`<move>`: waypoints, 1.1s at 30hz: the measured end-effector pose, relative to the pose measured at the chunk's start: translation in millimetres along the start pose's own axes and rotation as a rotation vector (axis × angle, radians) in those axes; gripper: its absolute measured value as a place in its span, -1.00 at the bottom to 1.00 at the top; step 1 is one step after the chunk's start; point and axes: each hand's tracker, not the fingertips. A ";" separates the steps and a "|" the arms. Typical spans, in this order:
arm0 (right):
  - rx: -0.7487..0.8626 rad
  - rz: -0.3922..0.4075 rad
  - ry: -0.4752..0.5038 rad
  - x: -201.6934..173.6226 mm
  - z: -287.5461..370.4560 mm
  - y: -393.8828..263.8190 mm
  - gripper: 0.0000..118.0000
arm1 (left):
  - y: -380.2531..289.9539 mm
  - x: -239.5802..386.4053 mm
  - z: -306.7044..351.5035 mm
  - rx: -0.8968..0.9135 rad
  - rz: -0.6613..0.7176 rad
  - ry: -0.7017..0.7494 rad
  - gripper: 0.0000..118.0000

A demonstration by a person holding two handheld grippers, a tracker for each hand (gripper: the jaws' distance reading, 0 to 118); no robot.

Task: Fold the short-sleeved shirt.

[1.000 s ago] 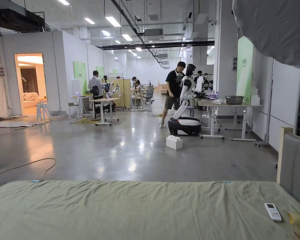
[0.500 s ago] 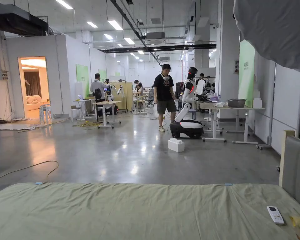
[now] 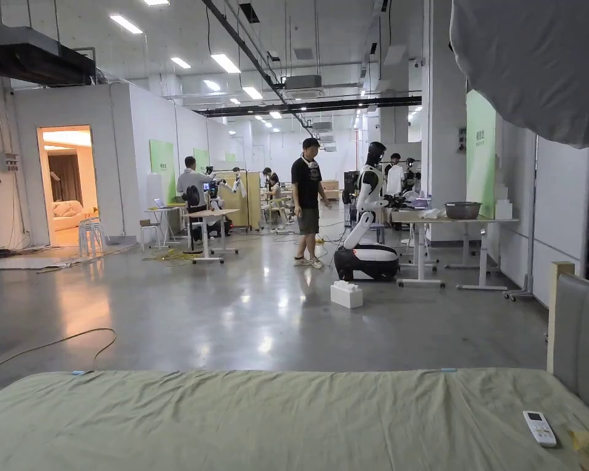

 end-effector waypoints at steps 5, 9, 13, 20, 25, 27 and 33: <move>0.000 -0.005 -0.038 2.1 4.1 6.8 1.00 | 2.0 -0.1 1.1 0.006 0.008 -0.002 1.00; -0.009 -0.062 -0.074 10.2 2.8 6.5 1.00 | 3.1 1.7 1.6 0.008 0.010 -0.014 1.00; 0.002 -0.058 -0.086 14.4 3.0 6.1 1.00 | 3.6 3.3 0.5 0.003 0.002 -0.019 1.00; 0.146 0.089 0.173 24.6 7.3 5.8 1.00 | 8.8 6.8 -1.4 -0.010 -0.008 -0.024 1.00; 0.143 0.247 0.044 11.5 11.9 -0.3 1.00 | 23.5 1.3 6.2 0.006 0.066 -0.091 1.00; 0.172 0.303 0.091 5.8 14.9 -1.6 1.00 | 23.9 3.5 6.7 0.012 0.060 -0.080 1.00; 0.197 0.297 0.118 5.6 16.9 -5.8 1.00 | 20.9 8.0 2.9 0.026 0.042 -0.047 1.00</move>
